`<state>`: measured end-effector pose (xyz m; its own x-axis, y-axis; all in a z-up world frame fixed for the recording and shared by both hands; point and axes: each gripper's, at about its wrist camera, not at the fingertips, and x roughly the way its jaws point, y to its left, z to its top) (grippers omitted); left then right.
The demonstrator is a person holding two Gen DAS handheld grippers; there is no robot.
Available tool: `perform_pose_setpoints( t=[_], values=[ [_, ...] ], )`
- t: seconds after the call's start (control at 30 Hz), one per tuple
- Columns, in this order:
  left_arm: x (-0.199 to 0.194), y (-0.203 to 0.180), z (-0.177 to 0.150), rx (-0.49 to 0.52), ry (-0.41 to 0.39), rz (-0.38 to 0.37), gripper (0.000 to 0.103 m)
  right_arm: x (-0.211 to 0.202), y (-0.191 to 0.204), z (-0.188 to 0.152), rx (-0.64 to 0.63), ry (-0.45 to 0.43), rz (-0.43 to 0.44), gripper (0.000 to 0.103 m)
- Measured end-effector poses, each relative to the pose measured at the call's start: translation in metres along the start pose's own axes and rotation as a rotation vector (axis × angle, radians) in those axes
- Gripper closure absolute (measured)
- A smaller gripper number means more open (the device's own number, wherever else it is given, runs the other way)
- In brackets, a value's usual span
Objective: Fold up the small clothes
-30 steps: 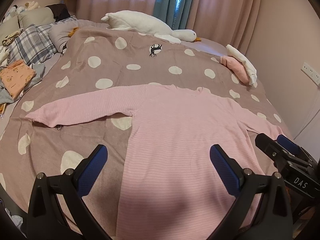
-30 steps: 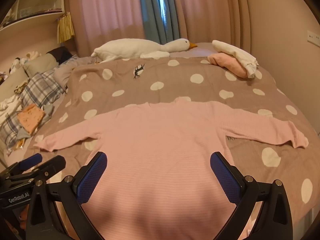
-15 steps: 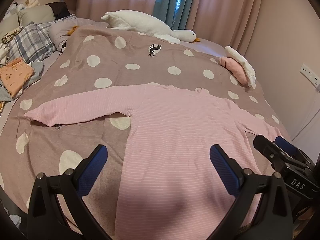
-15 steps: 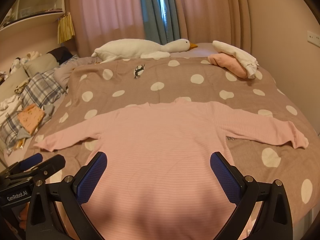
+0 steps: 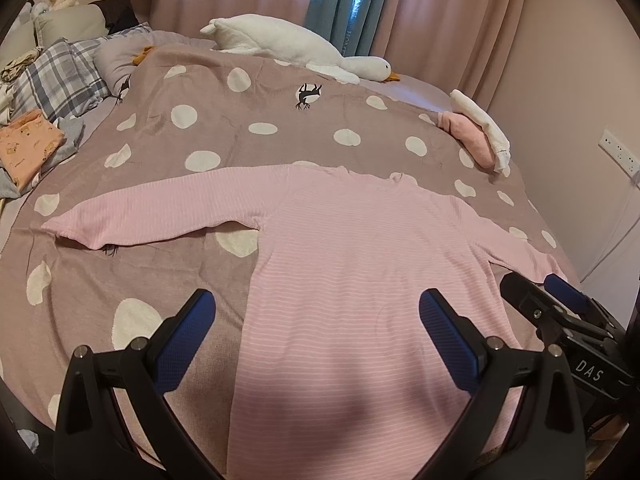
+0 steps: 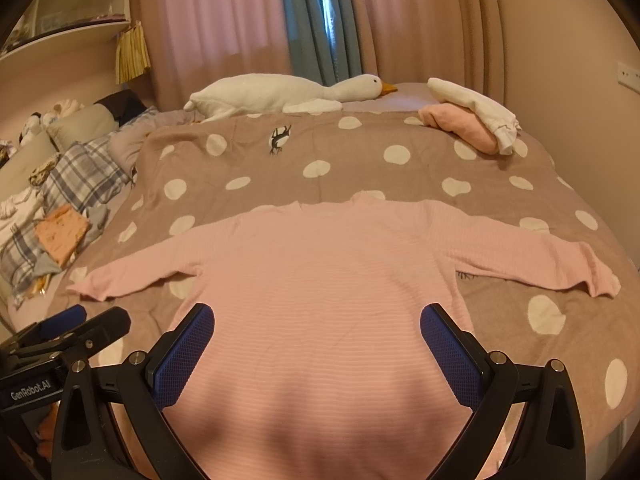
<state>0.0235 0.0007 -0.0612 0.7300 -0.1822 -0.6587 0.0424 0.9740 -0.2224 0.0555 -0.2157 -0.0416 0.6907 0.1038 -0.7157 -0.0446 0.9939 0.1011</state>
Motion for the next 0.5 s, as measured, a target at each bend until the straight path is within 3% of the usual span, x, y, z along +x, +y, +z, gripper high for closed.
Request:
perform_pose_setpoints(
  t=[0.23, 0.5],
  values=[
    [0.010, 0.004, 0.004, -0.004, 0.022, -0.034, 0.002, 0.006, 0.004, 0.002, -0.010, 0.011, -0.003, 0.001],
    [0.032, 0.002, 0.027, -0.002, 0.102, -0.067, 0.006, 0.015, -0.008, 0.021, 0.029, 0.025, -0.014, 0.001]
  ],
)
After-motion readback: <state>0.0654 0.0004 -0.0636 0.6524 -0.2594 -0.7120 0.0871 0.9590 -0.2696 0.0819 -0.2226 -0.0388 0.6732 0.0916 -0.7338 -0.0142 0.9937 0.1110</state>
